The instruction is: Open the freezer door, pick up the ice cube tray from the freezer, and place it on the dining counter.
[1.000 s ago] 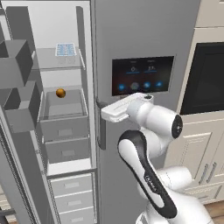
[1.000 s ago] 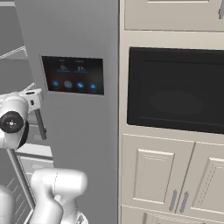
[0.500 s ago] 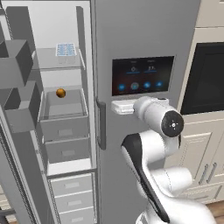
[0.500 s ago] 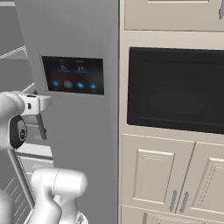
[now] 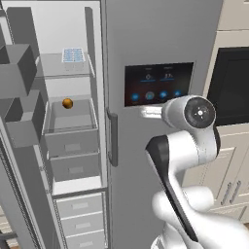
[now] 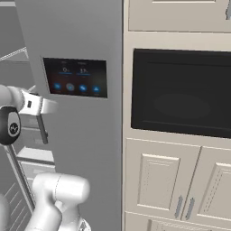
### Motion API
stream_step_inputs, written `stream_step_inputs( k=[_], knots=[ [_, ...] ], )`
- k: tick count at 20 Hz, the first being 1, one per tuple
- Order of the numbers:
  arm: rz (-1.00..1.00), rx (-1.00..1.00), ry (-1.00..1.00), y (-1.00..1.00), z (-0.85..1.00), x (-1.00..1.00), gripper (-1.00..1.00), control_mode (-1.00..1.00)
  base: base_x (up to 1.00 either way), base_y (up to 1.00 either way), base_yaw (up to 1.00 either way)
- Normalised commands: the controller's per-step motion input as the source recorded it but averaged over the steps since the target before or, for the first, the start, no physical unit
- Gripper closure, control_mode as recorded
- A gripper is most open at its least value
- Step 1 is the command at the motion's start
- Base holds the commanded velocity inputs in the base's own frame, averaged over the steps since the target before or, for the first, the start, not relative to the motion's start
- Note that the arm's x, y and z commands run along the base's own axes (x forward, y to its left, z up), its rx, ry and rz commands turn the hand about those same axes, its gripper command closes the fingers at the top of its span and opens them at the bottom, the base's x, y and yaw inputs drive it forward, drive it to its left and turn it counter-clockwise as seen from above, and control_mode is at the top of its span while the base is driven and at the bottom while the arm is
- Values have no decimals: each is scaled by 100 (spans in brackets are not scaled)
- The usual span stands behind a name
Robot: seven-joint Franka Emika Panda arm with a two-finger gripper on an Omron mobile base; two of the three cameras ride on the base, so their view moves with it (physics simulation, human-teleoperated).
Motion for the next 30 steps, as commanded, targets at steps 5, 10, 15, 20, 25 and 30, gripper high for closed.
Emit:
stream_step_inputs(
  k=[5,10,15,20,25,30],
  knots=[
    [2,0,15,-40,7,-45,-100,-100,0,0,0],
    [7,0,13,-17,0,-10,-100,-100,0,0,0],
    [2,0,5,-20,0,-12,-100,-100,0,0,0],
    [0,0,0,-34,0,-26,-100,-100,0,0,0],
    [1,-2,0,-20,0,-30,-100,-100,0,0,0],
    [0,-4,0,-2,0,-33,-100,-100,0,0,0]
  ],
)
